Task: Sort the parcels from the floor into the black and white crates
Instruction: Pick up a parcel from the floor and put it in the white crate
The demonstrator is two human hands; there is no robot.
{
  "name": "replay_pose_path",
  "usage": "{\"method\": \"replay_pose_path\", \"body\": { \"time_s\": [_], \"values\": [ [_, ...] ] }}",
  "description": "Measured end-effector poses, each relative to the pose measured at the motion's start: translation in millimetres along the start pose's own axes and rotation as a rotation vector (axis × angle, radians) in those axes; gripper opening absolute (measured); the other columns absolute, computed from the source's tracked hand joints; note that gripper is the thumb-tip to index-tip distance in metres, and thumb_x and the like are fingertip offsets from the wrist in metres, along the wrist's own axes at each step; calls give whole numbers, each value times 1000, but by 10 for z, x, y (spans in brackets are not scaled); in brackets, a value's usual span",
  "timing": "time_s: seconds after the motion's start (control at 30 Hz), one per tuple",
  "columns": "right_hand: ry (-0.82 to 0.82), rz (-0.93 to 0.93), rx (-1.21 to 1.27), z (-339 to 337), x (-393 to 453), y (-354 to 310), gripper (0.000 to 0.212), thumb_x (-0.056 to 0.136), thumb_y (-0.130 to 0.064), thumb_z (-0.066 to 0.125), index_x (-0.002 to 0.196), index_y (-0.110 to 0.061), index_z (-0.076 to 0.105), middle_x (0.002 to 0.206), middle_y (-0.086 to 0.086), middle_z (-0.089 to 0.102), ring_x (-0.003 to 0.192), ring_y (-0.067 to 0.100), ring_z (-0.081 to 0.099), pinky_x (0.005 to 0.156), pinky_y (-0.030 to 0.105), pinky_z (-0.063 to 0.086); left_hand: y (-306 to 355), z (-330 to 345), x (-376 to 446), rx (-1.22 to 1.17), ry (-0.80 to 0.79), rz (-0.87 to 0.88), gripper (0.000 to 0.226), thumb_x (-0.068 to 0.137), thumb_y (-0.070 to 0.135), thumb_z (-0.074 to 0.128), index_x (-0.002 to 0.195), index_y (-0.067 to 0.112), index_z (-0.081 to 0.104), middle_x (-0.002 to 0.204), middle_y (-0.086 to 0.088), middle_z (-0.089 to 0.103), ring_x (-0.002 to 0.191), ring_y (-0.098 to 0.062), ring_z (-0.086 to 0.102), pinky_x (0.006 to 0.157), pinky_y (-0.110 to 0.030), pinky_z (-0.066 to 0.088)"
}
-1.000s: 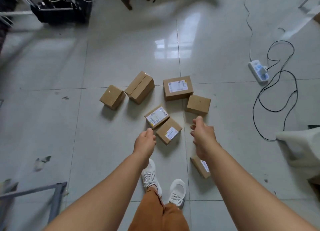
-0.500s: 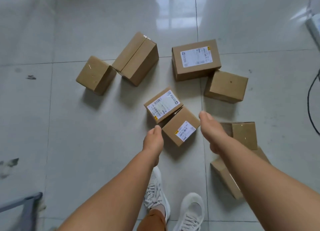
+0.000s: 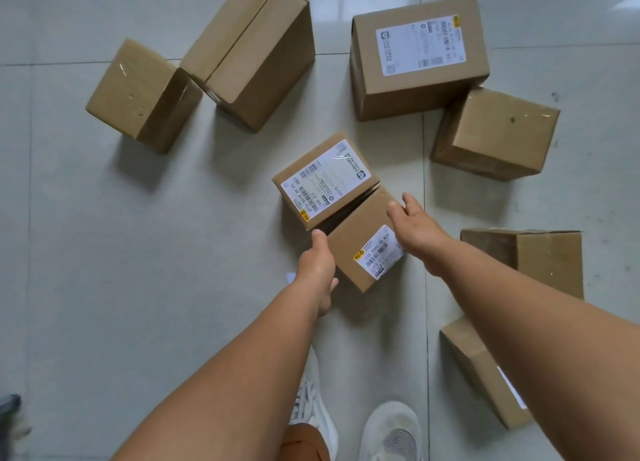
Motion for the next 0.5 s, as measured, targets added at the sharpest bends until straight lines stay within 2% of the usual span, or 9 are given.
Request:
{"method": "replay_pose_path", "body": {
  "time_s": [0.13,0.23,0.33,0.37,0.43,0.5],
  "values": [
    [32,56,43,-63,-130,85,61,96,-52,30,152,-30,19,158,2,20,139,27,30,108,42,29,1,-3,-135,-85,19,0,56,93,61,29,122,19,53,125,3,61,113,-17,58,83,-30,43],
    [75,135,100,-211,-465,63,60,91,-62,26,141,-32,39,145,8,35,118,28,46,89,40,38,12,-67,-445,-118,64,7,57,92,59,29,115,18,63,119,-1,64,101,-16,64,70,-27,48],
    [77,205,192,-383,-929,-69,58,91,-63,25,122,-23,51,123,14,50,98,23,54,71,33,40,101,-120,-938,-141,65,33,47,96,52,32,107,19,63,119,-6,61,91,-14,63,60,-24,47],
    [71,210,224,-446,-1079,-121,56,93,-61,25,118,-19,52,117,15,53,92,22,54,65,30,38,137,-136,-1121,-143,59,38,44,97,51,32,110,20,60,117,-6,61,89,-12,61,60,-24,45],
    [71,198,278,-597,-1381,-262,51,96,-55,26,114,-14,50,103,12,55,81,17,52,57,27,32,206,-173,-1471,-136,43,58,41,98,50,33,115,22,56,115,-7,61,91,-13,60,69,-27,45],
    [85,183,302,-755,-1674,-416,49,98,-53,26,113,-12,48,95,9,54,78,16,50,59,28,32,296,-222,-1823,-153,59,99,38,97,46,33,113,22,57,115,-8,62,92,-16,59,76,-32,45]
  ]
}}
Point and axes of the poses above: each hand's wrist, its own x-axis towards the middle knuckle, its own z-axis out of the palm, y = z × x, the point moved 3 cm from there along x, towards the middle knuckle
